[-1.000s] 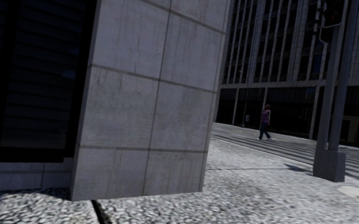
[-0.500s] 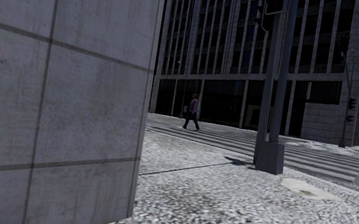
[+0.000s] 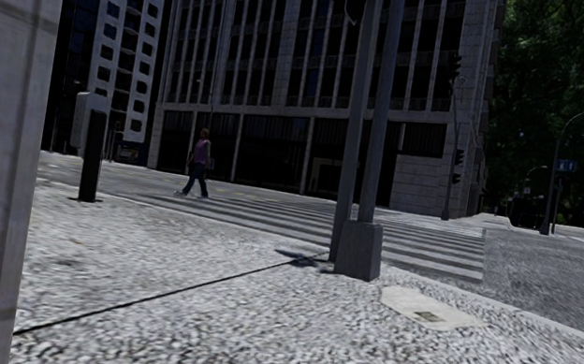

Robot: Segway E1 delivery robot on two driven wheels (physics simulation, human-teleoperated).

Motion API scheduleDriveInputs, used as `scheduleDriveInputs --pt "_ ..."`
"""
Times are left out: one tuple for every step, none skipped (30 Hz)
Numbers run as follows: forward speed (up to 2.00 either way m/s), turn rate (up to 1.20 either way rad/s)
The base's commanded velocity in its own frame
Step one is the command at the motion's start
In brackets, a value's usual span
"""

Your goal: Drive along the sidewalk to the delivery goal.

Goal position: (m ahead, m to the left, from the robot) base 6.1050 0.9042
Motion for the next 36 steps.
scheduleDriveInputs --pt "1.28 -0.32" --pt "1.28 -0.32" --pt "1.28 -0.32" --pt "1.28 -0.27" --pt "1.27 0.00" --pt "1.27 0.00" --pt "1.27 0.00" --pt "1.27 0.00" --pt "1.27 0.00" --pt "1.27 0.00" --pt "1.26 0.00" --pt "1.26 0.00" --pt "1.26 0.00" --pt "1.26 0.00" --pt "1.26 0.00" --pt "1.26 0.00" --pt "1.26 0.00" --pt "1.26 0.00" --pt "1.26 0.00" --pt "1.26 0.00" --pt "1.25 0.05" --pt "1.25 0.13" --pt "1.25 0.13" --pt "1.25 0.23" --pt "1.25 0.29" --pt "1.25 0.35" --pt "1.25 0.35" --pt "1.25 0.38" --pt "1.25 0.47" --pt "1.25 0.47" --pt "1.25 0.57" --pt "1.25 0.61" --pt "1.25 0.62" --pt "1.25 0.62" --pt "1.25 0.63" --pt "1.24 0.63"
